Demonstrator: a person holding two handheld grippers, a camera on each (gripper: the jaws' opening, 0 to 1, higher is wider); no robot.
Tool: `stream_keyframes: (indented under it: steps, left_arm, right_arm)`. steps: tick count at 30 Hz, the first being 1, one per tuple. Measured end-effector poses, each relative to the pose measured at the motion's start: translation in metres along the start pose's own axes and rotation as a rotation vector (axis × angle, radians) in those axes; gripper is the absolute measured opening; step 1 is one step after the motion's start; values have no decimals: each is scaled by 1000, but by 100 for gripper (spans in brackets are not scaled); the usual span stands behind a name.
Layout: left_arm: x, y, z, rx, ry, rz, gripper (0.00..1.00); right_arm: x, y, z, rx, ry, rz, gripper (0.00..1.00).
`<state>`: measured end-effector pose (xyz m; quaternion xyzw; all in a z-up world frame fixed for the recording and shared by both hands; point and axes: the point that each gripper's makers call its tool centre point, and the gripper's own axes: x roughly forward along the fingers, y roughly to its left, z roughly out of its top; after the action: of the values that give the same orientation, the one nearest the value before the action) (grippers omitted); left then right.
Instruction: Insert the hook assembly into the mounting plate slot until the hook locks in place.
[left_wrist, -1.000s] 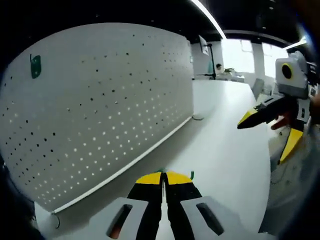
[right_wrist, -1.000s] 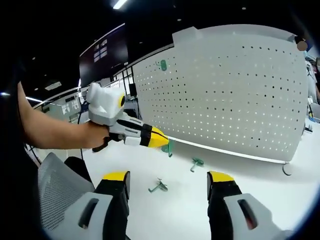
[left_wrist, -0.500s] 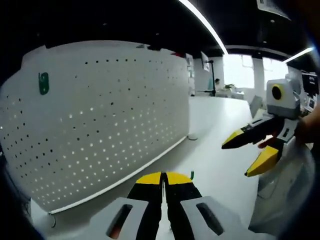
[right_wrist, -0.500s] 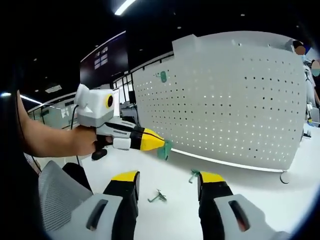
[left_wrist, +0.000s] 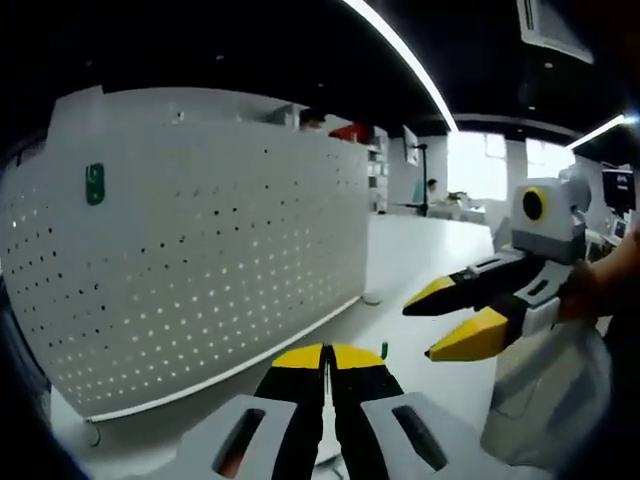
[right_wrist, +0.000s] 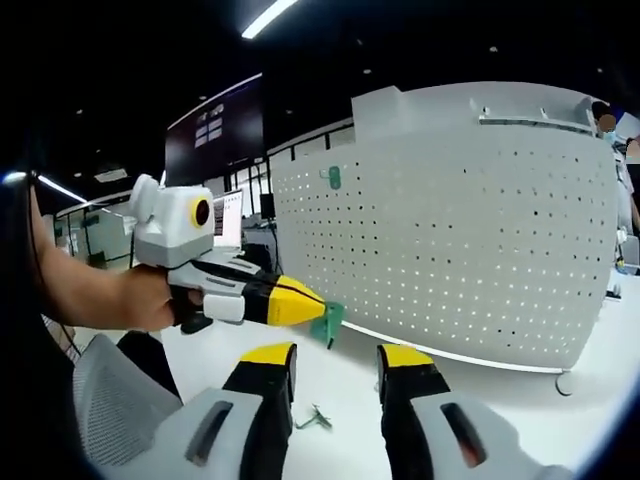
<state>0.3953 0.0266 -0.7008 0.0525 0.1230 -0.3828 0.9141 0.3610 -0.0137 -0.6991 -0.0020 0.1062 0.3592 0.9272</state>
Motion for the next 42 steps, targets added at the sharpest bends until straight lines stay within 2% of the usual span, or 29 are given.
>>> stream_keyframes:
  steps: [9,26,42]
  left_arm:
    - [-2,-17,14,-26,-33,-31,1]
    - [-1,-35,22,-67,-47,-71,1]
    - [-1,-41,25,-90,-56,-88,1]
  right_arm:
    - [3,2,11,-27,-26,-4,22]
    - [2,0,11,-85,-29,-27,7]
    - [5,-1,12,-88,-31,-26,4]
